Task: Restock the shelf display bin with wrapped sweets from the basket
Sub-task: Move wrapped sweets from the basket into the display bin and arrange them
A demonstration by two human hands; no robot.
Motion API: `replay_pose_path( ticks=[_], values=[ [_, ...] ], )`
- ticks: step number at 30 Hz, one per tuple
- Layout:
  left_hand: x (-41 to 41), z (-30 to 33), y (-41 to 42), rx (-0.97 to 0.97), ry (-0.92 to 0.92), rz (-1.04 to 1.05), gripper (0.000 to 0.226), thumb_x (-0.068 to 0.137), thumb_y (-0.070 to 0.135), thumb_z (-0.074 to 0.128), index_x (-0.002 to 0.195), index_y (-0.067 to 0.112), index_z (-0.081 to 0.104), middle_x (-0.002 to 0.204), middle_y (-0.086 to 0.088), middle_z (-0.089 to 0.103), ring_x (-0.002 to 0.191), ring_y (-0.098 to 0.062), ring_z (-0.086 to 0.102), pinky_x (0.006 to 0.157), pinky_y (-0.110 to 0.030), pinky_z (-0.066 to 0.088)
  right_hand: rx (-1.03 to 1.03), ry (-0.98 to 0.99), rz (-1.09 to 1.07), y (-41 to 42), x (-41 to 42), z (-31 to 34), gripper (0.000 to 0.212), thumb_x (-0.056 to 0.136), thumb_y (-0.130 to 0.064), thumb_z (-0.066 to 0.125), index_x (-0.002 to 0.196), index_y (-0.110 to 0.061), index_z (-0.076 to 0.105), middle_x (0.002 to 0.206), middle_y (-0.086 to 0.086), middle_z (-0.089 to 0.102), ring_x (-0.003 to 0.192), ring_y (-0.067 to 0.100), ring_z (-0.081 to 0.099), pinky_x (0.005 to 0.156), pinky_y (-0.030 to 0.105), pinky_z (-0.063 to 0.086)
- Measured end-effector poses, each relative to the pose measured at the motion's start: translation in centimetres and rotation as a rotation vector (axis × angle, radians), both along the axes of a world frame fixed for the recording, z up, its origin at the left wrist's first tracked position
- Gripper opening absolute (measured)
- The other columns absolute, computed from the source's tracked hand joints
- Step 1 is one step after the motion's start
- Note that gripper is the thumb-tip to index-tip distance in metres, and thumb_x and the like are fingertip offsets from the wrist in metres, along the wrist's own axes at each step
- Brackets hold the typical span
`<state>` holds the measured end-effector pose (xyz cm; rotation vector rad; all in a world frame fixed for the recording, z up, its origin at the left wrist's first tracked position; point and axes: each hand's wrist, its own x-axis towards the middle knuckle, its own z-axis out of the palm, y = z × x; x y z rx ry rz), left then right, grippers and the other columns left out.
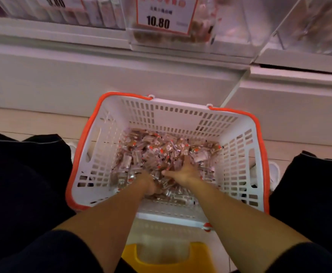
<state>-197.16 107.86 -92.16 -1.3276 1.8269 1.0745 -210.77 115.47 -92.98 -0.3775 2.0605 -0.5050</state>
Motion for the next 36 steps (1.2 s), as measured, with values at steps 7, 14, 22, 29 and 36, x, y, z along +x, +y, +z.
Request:
replay_pose_path(
  ticks=[7, 14, 22, 29, 36],
  values=[
    [-1.1, -2.5, 0.0, 0.062, 0.319, 0.474, 0.016, 0.088, 0.020, 0.072, 0.092, 0.011, 0.060, 0.074, -0.009, 0.065, 0.067, -0.022, 0.059, 0.063, -0.033, 0.050, -0.077, 0.190, -0.097, -0.2, 0.2, -1.6, 0.067, 0.073, -0.028, 0.086, 0.129, -0.017, 0.050, 0.118, 0.007, 0.056, 0.099, 0.026, 0.060, 0.084, 0.034, 0.052],
    [-2.2, -1.7, 0.2, 0.243, 0.267, 0.633, 0.056, 0.078, 0.032, 0.081, 0.120, 0.025, 0.046, 0.109, -0.003, 0.067, 0.098, -0.023, 0.065, 0.053, -0.030, 0.052, -0.128, -0.073, -0.298, 0.4, -1.7, -1.0, 0.026, 0.078, -0.002, 0.079, 0.099, -0.010, 0.068, 0.109, 0.002, 0.069, 0.091, 0.028, 0.070, 0.076, 0.041, 0.061],
    [-2.1, -0.6, 0.3, -0.072, 0.317, 0.205, 0.041, 0.081, 0.009, 0.074, 0.120, 0.011, 0.061, 0.115, -0.011, 0.067, 0.106, -0.028, 0.063, 0.086, -0.034, 0.053, -0.187, -0.421, -0.492, 2.5, -1.1, -0.1, 0.026, 0.090, -0.002, 0.067, 0.110, -0.015, 0.057, 0.114, 0.009, 0.059, 0.096, 0.024, 0.062, 0.063, 0.040, 0.062],
    [-1.6, 1.4, 0.4, -0.279, 0.315, 0.322, 0.016, 0.094, 0.000, 0.054, 0.096, 0.000, 0.070, 0.107, -0.019, 0.069, 0.097, -0.032, 0.064, 0.086, -0.040, 0.054, -0.148, -0.243, -0.394, 2.9, -1.4, 1.5, 0.023, 0.099, -0.017, 0.058, 0.122, -0.018, 0.056, 0.127, 0.011, 0.055, 0.091, 0.031, 0.065, 0.067, 0.046, 0.062],
    [-0.8, 2.7, -0.7, -0.179, 0.642, 0.682, 0.010, 0.090, 0.008, 0.067, 0.097, 0.005, 0.074, 0.087, -0.008, 0.074, 0.082, -0.026, 0.069, 0.081, -0.040, 0.059, -0.303, -0.317, -0.544, 2.0, -2.8, 4.6, 0.058, 0.088, -0.026, 0.073, 0.139, -0.015, 0.049, 0.127, 0.012, 0.064, 0.105, 0.029, 0.065, 0.085, 0.044, 0.056]
  ],
)
